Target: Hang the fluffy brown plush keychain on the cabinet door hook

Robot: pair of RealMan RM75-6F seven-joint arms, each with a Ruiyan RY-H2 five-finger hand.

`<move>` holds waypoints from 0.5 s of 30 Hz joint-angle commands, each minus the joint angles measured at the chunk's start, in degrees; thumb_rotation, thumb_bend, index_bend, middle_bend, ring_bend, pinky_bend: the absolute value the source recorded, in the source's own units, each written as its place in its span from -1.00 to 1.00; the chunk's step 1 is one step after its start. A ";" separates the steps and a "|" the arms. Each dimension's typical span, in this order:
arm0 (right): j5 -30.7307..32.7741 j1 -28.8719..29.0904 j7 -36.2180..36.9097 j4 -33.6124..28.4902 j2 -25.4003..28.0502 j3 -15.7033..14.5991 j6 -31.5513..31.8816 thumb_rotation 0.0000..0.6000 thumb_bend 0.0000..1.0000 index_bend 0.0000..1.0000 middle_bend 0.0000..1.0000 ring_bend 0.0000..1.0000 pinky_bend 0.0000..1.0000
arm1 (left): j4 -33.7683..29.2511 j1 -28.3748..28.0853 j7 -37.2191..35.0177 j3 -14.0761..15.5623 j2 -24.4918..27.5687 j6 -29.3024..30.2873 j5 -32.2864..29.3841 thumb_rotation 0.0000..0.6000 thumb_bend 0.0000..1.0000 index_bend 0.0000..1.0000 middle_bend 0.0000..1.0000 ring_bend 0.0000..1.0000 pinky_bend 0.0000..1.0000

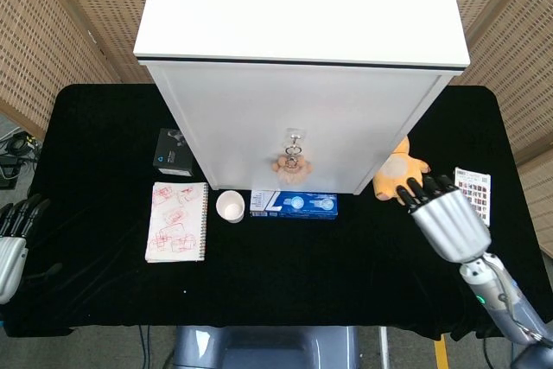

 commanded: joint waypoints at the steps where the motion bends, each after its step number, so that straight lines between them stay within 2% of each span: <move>1: 4.04 -5.89 6.93 6.16 -1.06 -3.23 2.35 1.00 -1.00 -0.73 -0.83 -0.92 -0.60 | 0.03 0.20 0.13 0.16 -0.10 0.27 0.30 1.00 -1.00 -1.00 -1.00 -1.00 -1.00; 4: 9.27 -8.97 12.26 8.67 -2.73 -3.71 0.99 1.00 -1.00 -0.96 -1.00 -1.00 -0.83 | 0.07 0.38 0.53 0.47 -0.29 0.48 0.90 1.00 -1.00 -1.00 -1.00 -1.00 -1.00; 7: 13.40 -11.17 17.29 10.35 -3.66 -3.95 -1.56 1.00 -1.00 -1.00 -1.00 -1.00 -0.99 | 0.25 0.60 1.34 0.68 -0.68 0.82 1.43 1.00 -1.00 -1.00 -1.00 -1.00 -1.00; 15: 15.74 -13.38 20.50 6.06 -2.41 -2.10 -2.18 1.00 -1.00 -1.00 -1.00 -1.00 -1.00 | 0.90 0.77 2.38 0.26 -1.53 1.13 0.99 1.00 -1.00 -1.00 -1.00 -1.00 -1.00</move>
